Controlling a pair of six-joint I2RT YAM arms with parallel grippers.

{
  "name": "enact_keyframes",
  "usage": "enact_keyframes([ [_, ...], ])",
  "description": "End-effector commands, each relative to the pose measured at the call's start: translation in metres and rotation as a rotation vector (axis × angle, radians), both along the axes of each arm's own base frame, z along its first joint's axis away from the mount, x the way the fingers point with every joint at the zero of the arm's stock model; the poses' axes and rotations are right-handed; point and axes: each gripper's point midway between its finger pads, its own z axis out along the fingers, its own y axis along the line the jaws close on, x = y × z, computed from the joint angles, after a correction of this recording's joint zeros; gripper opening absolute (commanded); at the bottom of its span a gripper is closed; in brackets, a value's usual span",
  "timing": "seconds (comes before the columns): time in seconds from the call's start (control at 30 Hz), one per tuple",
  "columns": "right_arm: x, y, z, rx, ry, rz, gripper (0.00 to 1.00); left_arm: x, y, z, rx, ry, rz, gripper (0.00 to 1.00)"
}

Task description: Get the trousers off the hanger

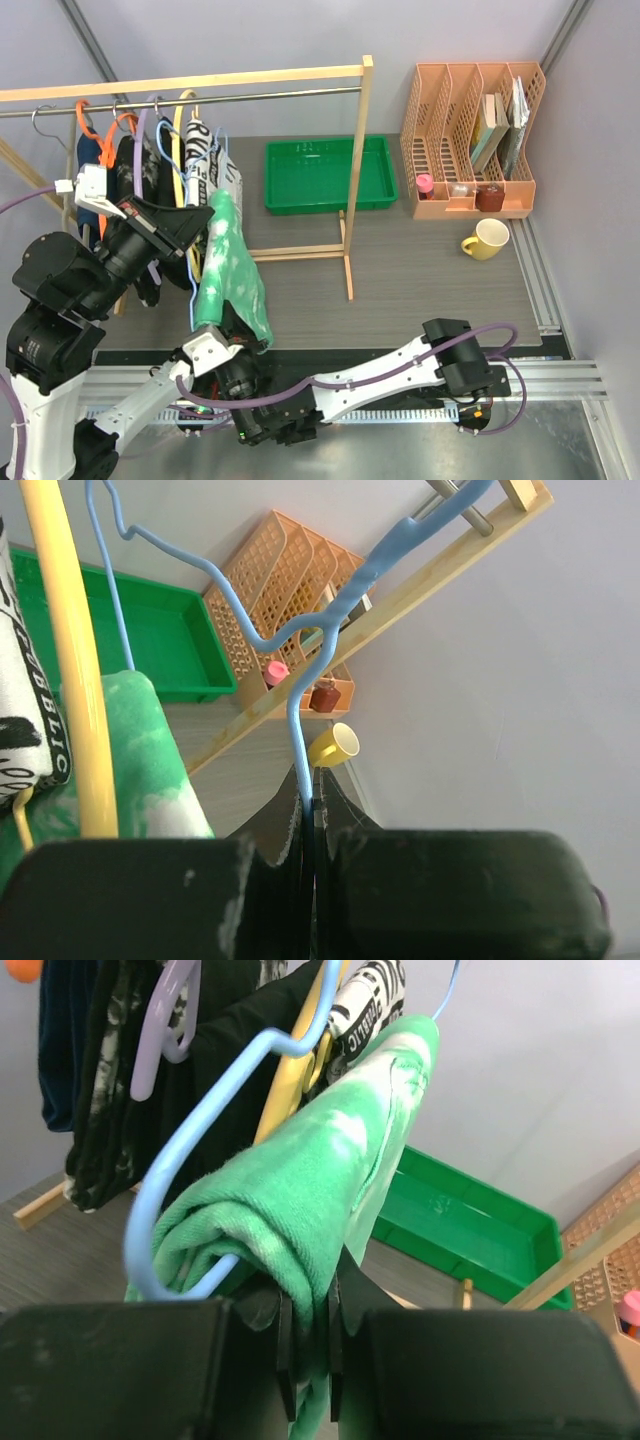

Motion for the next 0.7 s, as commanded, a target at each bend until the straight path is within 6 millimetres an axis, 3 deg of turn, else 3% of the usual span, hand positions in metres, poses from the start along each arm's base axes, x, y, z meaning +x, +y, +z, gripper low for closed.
enact_keyframes([
  [0.0, 0.01, -0.031, 0.059, 0.148, 0.075, 0.034, 0.01, -0.005, -0.007, 0.026, -0.023, -0.112, -0.051, 0.01],
  [0.03, 0.011, -0.037, 0.068, 0.096, 0.074, 0.049, 0.01, -0.003, -0.007, 0.021, -0.009, -0.103, -0.047, 0.0],
  [0.13, 0.009, -0.042, 0.085, 0.152, 0.129, 0.109, 0.01, -0.001, -0.005, 0.015, 0.01, -0.091, -0.035, 0.01],
  [0.5, 0.01, -0.059, 0.122, 0.28, 0.18, 0.136, 0.01, 0.012, -0.008, 0.002, -0.005, -0.048, -0.012, 0.01],
  [0.67, 0.012, -0.066, 0.151, 0.342, 0.17, 0.134, 0.01, 0.018, -0.011, -0.008, -0.019, -0.022, -0.008, 0.0],
])
